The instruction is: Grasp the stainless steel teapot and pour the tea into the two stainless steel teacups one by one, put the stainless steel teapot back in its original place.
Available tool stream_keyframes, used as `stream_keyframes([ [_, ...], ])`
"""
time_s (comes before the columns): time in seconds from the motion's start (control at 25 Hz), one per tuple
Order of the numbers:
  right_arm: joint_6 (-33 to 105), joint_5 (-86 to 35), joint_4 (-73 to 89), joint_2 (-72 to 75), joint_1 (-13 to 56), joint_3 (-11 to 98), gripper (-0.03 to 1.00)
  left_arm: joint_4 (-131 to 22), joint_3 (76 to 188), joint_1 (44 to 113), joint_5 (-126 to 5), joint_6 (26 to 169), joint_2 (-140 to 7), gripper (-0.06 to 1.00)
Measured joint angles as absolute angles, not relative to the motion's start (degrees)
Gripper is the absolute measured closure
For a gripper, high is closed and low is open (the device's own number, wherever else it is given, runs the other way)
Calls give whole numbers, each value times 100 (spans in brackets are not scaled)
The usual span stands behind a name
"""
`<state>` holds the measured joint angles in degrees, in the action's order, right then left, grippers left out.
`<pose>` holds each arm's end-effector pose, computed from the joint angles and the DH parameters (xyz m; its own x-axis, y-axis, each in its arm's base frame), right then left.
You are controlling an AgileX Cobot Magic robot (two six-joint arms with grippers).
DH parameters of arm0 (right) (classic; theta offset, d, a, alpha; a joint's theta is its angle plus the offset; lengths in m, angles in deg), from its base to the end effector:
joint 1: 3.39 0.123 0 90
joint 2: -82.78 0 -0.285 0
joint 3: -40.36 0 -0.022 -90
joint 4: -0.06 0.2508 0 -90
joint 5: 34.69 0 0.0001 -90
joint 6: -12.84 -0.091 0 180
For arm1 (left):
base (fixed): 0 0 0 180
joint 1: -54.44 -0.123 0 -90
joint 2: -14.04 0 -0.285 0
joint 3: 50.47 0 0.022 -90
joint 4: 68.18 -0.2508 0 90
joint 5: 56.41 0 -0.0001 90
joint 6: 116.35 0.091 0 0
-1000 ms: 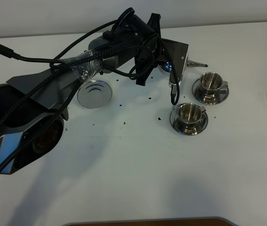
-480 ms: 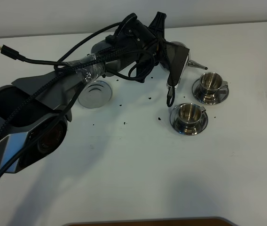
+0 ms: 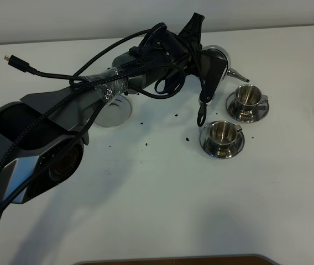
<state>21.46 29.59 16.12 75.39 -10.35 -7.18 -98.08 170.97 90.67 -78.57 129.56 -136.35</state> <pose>-0.0096 0.0240 0.2799 -0.4679 0.0316 -0.8832 -0.1127 0.9891 0.0951 0.4636 -0.3184 0.1476 0.4950 0.8520 0.1705 0.4680 -0.4268 0.7738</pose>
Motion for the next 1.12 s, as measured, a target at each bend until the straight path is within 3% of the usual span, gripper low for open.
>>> stream_keyframes([
  [1.12,2146,2959,1612,7539,-1035,-718,55,-9872,17097,9075,-7247,14094,-13642,70],
])
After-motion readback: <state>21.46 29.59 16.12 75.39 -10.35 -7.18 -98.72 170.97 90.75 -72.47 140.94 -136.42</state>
